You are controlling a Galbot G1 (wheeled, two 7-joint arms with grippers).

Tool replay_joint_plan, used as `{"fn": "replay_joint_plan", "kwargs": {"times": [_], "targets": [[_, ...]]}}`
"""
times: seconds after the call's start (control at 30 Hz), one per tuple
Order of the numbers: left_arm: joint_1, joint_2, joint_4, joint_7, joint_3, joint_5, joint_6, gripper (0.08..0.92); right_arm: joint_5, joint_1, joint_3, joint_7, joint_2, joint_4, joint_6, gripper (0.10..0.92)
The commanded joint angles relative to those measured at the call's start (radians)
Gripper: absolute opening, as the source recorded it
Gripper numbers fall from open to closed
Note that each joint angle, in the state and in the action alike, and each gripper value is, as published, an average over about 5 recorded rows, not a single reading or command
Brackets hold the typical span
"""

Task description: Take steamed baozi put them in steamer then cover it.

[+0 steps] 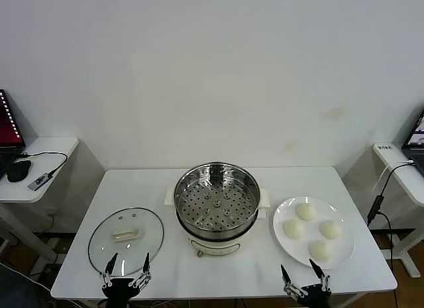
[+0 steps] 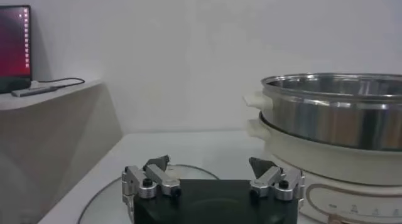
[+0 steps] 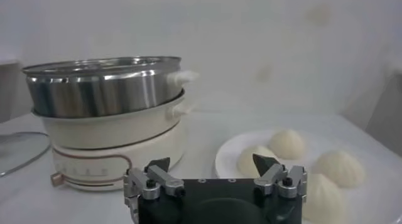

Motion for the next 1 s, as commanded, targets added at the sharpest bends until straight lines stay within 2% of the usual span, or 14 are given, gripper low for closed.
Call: {"fn": "replay_joint_plan", "kwargs": {"times": [0.03, 0.23, 0.37, 0.63, 0.77, 1.0], "targets": [[0.002, 0.005, -0.034, 0.009, 0.002, 0.011, 0.094, 0.823, -0.066, 0.039, 0.058, 0.012, -0.024, 0.008, -0.01, 0.823], [-0.036, 0.004, -0.048, 0.004, 0.014, 0.071, 0.147, 0.823, -0.24, 0.148, 0.13, 0.018, -0.091, -0.008, -0.069, 0.823], [-0.063, 0.004, -0.043, 0.06, 0.016, 0.136, 0.16, 0.823, -0.388, 0.251, 0.161, -0.025, -0.175, -0.037, -0.144, 0.823], [-0.1, 0.004, -0.035, 0.115, 0.009, 0.24, 0.166, 0.823, -0.601, 0.466, 0.157, -0.268, -0.448, -0.175, -0.251, 0.823], [-0.1, 0.001, -0.034, 0.113, 0.003, 0.251, 0.164, 0.823, -0.633, 0.542, 0.112, -0.417, -0.585, -0.252, -0.26, 0.823], [-0.098, -0.004, -0.031, 0.102, -0.002, 0.265, 0.154, 0.823, -0.587, 0.77, -0.117, -0.605, -0.804, -0.412, -0.238, 0.823]]}}
